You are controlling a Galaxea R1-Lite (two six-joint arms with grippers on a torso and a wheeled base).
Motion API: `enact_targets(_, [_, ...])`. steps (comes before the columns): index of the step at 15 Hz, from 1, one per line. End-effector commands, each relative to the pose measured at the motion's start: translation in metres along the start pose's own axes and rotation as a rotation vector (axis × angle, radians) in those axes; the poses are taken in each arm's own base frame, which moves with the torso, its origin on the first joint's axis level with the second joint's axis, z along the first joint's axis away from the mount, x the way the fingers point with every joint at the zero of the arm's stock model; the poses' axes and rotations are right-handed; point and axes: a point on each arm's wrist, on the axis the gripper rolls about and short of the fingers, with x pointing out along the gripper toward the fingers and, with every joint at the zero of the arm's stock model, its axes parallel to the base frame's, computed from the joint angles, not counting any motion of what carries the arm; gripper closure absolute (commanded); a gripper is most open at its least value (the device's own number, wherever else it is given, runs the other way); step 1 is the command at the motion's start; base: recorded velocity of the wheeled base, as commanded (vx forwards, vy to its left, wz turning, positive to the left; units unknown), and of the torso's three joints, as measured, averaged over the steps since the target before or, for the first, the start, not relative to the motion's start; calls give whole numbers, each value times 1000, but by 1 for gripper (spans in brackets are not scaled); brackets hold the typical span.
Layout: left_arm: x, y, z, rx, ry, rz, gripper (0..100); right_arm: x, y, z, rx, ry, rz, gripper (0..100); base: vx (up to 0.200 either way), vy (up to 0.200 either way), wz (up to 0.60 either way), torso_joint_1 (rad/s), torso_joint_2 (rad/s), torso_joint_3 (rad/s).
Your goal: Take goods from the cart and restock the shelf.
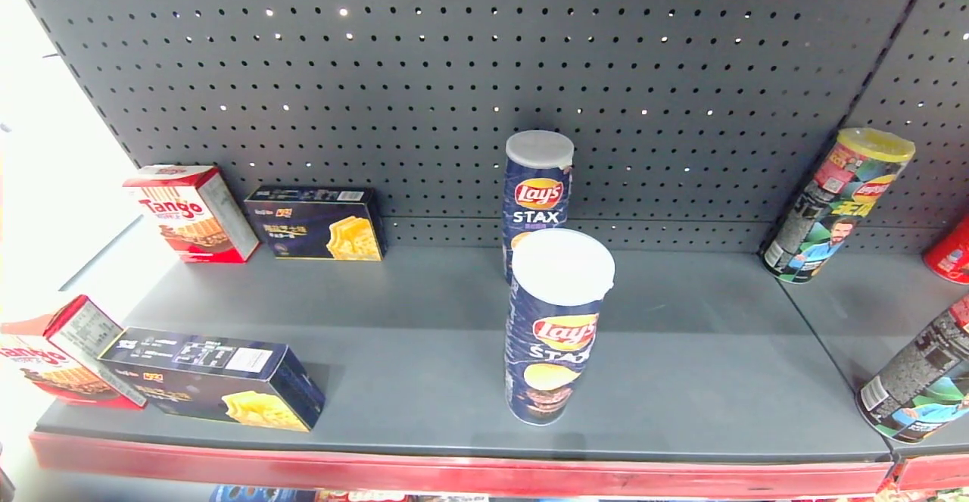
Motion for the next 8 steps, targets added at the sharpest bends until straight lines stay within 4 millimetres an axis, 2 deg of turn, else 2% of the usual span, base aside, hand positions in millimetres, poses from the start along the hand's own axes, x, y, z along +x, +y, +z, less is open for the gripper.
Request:
enact_targets(1, [1, -2, -5, 1, 7, -5, 0, -6, 0, -5, 53, -107, -115, 0, 0, 0, 0, 0, 0, 0])
enact_targets(3, [1, -3, -7, 0, 11, -8, 0, -5, 3, -5, 23, -129, 195, 0, 0, 0, 0, 0, 0, 0])
enact_targets(7, [3, -5, -12, 0, 26, -19, 0, -5, 4, -4, 51, -124, 226, 0, 0, 0, 0, 0, 0, 0])
enact_targets(8, [3, -5, -12, -1, 26, -19, 0, -5, 5, -5, 36, -125, 294, 0, 0, 0, 0, 0, 0, 0])
